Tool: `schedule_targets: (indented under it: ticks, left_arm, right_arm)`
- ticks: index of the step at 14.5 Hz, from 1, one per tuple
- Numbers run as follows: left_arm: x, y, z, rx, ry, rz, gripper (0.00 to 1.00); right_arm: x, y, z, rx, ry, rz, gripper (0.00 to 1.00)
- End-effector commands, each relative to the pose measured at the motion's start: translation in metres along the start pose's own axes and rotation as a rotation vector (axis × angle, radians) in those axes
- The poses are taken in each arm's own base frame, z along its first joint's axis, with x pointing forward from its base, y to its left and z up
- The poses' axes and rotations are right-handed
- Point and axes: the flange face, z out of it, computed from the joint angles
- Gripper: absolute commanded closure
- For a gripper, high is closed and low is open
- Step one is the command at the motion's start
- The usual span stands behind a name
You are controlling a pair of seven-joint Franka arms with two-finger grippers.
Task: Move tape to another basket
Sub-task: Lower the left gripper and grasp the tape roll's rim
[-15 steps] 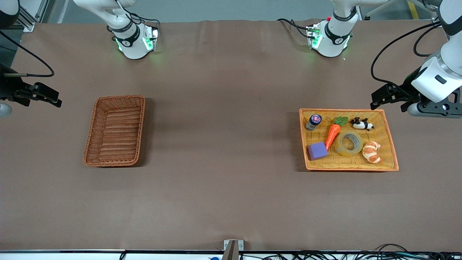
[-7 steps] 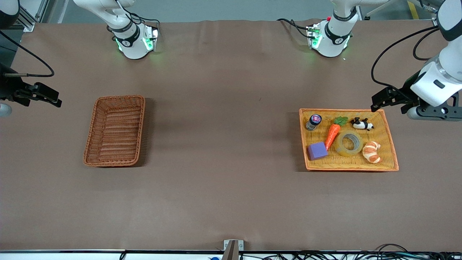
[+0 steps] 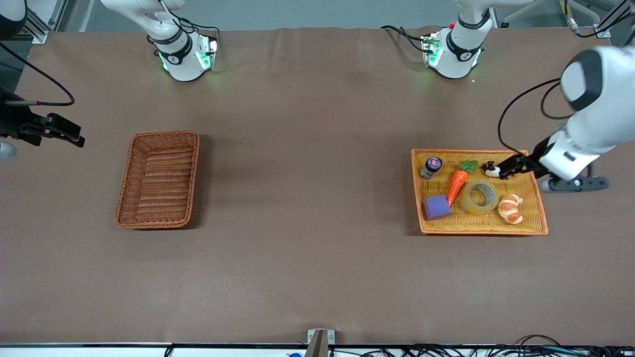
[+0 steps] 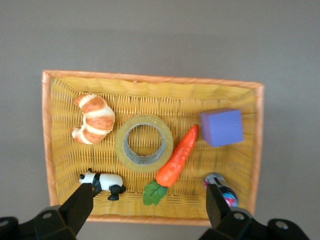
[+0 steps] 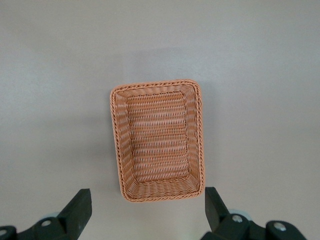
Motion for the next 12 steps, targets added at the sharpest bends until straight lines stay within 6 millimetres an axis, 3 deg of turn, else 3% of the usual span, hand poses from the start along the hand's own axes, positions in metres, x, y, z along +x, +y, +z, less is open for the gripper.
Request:
schedule_targets:
  ticks: [1, 7, 12]
  left_arm:
    - [0.004, -0.009, 0.043, 0.021, -0.053, 0.013, 0.0]
    - [0.014, -0.03, 0.13, 0.142, -0.132, 0.073, 0.18]
    - [0.02, -0.039, 0.173, 0.139, -0.103, 0.066, 0.2]
  right_arm:
    - [-0.005, 0.003, 0.001, 0.014, -0.004, -0.001, 0.0]
    - [-0.005, 0.003, 0.001, 0.014, -0.004, -0.001, 0.0]
    - [-0.005, 0.003, 0.003, 0.014, -0.008, -0.002, 0.0]
